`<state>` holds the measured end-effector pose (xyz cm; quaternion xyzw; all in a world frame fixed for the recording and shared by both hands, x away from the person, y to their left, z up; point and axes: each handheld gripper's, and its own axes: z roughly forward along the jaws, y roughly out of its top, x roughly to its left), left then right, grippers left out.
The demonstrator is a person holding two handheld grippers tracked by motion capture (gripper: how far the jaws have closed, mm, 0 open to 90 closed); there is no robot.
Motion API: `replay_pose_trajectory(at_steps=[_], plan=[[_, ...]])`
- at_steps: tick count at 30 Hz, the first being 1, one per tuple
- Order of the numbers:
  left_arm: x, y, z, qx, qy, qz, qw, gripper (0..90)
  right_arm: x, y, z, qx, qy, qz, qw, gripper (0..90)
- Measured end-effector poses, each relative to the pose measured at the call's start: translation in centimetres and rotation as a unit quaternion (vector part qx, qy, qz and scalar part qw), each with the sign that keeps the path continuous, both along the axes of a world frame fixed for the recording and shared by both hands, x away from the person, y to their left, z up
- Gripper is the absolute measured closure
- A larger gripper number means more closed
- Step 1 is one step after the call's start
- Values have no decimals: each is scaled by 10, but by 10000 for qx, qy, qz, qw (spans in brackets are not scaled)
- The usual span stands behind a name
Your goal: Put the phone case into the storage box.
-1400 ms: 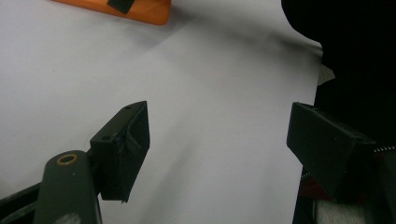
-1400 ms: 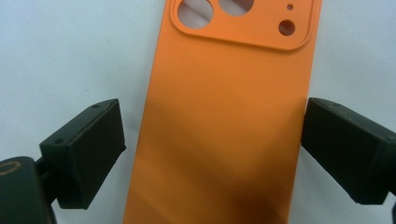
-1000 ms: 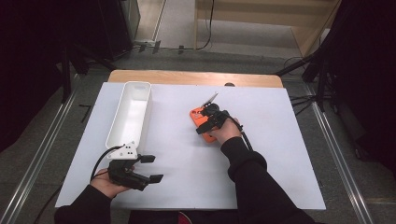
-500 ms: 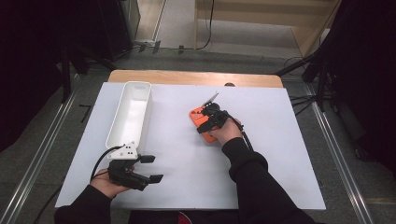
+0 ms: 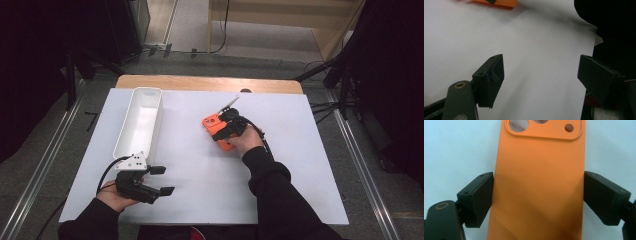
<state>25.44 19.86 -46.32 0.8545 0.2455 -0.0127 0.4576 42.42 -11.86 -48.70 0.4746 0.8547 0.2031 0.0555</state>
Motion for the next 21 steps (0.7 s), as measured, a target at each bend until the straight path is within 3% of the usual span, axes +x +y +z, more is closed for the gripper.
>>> replay_pose_trajectory(at_steps=[3, 11, 21], plan=[[0, 0, 0, 4, 18, -21, 10000, 220, 0, -1, 4, 97, 24, -11, 9999, 133], [0, 0, 0, -9, 13, -14, 10000, 220, 0, -11, 14, 647, 176, -85, 9977, 134], [0, 0, 0, -8, 35, -7, 10000, 220, -2, -25, 28, 1398, 351, -141, 9895, 134]])
